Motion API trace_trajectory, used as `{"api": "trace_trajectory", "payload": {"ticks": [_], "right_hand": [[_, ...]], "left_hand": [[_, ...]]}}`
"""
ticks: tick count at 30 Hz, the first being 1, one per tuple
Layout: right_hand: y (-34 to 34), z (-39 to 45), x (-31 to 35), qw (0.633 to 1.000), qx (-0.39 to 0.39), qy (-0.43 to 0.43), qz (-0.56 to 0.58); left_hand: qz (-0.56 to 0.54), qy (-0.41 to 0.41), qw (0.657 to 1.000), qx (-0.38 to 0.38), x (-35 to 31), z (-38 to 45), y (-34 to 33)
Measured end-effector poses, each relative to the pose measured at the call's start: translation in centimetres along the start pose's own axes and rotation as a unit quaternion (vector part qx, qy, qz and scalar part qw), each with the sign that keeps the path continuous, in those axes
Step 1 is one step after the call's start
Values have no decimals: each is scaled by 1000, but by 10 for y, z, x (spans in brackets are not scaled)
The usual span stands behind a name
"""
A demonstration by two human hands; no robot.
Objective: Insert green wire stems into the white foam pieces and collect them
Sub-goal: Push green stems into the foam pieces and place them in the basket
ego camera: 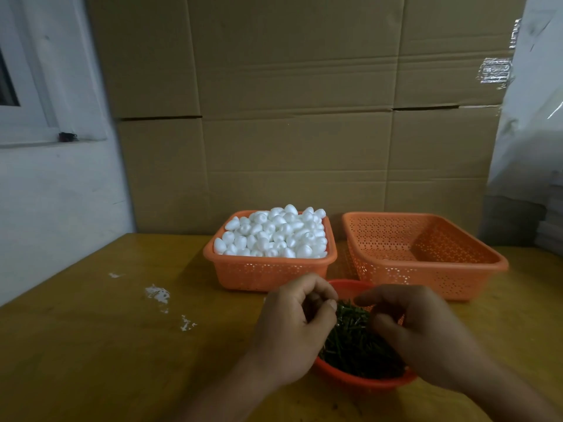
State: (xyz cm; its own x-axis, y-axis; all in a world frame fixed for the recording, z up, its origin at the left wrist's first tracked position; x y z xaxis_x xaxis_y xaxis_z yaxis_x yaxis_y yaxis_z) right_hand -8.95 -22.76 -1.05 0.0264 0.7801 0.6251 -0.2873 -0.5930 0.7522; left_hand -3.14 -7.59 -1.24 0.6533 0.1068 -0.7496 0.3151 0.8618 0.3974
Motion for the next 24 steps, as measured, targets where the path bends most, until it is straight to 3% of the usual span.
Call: {"api": "trace_trajectory", "payload": {"ticks": [9, 18, 24], "right_hand": [[0, 0, -4, 1000, -17, 15, -5], [-2, 1, -7, 999, -21, 8, -25], [-4, 1, -8, 999, -16, -2, -42]], "left_hand": [[225, 29, 970, -84, 34, 62, 89], [428, 41, 892, 143, 74, 121, 91], [462, 32, 865, 192, 83, 132, 74]]}}
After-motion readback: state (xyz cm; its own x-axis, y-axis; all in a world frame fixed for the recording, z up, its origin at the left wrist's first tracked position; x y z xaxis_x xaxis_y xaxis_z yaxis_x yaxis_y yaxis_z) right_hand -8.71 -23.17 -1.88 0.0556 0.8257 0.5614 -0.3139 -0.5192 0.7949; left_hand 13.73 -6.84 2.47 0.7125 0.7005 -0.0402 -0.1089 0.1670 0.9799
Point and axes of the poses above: each hand's wrist, its own z-axis towards the middle knuckle, its own y-axis out of the back of the hand, x = y × z, the point moved 10 cm from there along z, towards the middle knuckle, and after that the axes turned 1 degree about x, right-handed, at the moved point
